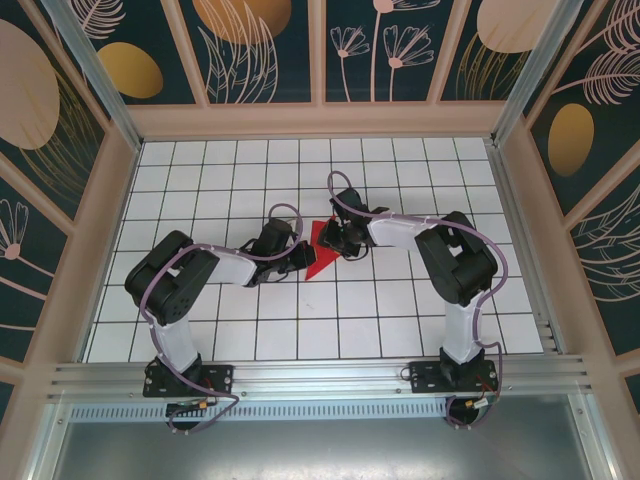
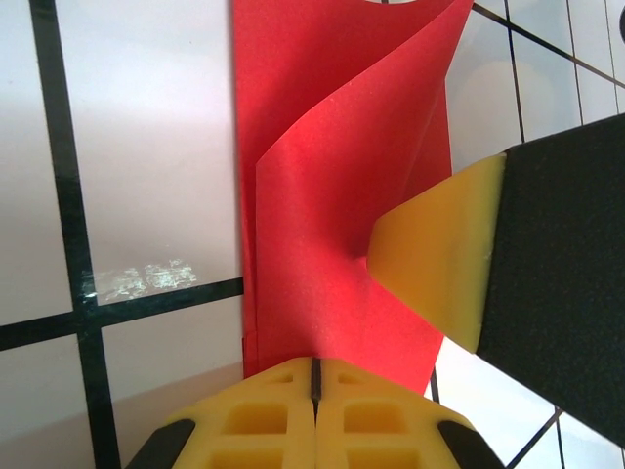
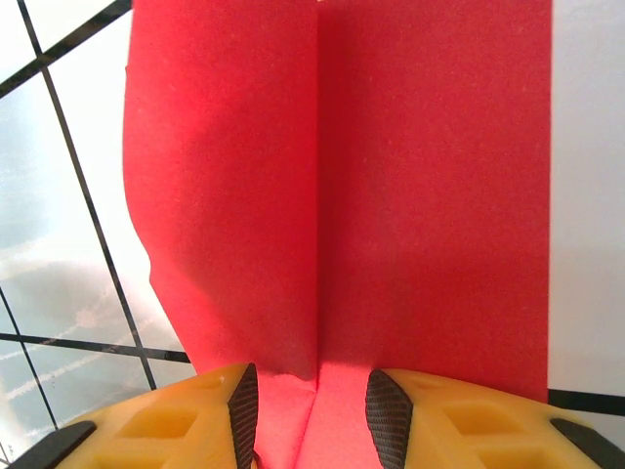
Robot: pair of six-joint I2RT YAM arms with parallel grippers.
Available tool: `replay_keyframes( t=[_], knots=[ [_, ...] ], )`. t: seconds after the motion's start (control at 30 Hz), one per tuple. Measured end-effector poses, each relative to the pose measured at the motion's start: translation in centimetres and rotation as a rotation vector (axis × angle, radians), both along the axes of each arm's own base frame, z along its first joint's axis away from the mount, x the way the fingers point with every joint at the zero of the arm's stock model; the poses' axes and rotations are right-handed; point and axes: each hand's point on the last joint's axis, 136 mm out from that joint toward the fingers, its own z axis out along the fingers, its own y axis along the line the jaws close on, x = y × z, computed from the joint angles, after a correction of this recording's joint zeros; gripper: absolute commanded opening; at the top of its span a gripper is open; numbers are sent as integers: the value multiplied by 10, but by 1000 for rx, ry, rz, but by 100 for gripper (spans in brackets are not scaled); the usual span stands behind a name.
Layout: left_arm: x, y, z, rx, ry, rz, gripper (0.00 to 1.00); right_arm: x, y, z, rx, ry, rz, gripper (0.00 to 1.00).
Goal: Fold a paper plane with a square sheet of paper (pick it up from the middle)
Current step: Fourth fold the wing at the center of the table.
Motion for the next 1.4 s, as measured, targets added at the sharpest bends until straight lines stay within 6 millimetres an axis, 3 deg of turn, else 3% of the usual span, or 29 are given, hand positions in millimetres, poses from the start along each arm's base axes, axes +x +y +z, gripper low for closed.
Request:
replay_keyframes(
  t=[0.57,0.7,0.83,0.9,1.1,1.4],
  knots=[
    [1,1,-1,5,3,7,0,9,-3,16,0,-64,52,41],
    [1,1,-1,5,3,7,0,21,-9,41,29,-130,61,32],
    [1,1,-1,5,3,7,0,27,1,71,104,-214,109,19],
    [1,1,0,5,3,7,0,27,6,75,131,-230,132,18],
    [0,1,0,4,3,7,0,20,15,61,172,-194,183,15],
    [-1,2,0,5,3,8,0,10,19,20,169,-94,213,12]
  ],
)
